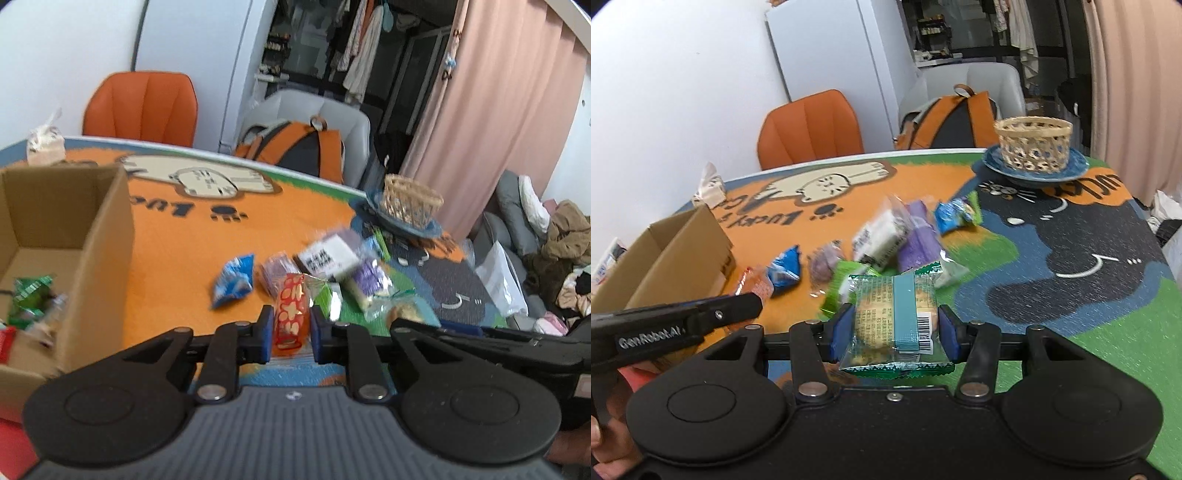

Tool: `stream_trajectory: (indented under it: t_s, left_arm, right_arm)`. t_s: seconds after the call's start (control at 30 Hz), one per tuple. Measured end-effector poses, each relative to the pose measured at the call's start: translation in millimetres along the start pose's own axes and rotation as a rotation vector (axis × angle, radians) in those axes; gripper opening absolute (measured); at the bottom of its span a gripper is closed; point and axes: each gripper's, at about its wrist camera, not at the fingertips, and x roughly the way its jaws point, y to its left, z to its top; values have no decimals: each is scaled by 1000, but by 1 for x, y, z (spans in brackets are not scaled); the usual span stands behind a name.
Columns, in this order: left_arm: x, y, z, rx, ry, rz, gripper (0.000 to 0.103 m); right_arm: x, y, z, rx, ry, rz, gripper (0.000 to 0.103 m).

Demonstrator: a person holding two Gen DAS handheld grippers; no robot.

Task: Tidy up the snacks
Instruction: 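Carry both snacks over the cardboard box and open both grippers to drop them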

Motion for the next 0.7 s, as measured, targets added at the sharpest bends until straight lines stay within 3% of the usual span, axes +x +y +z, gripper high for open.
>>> stream_trajectory:
  t_s: [0.7]
  left_arm:
    - [-54,38,34,-40,-134,90,19]
  right_arm:
    - [-4,60,35,-75,-66,135,49]
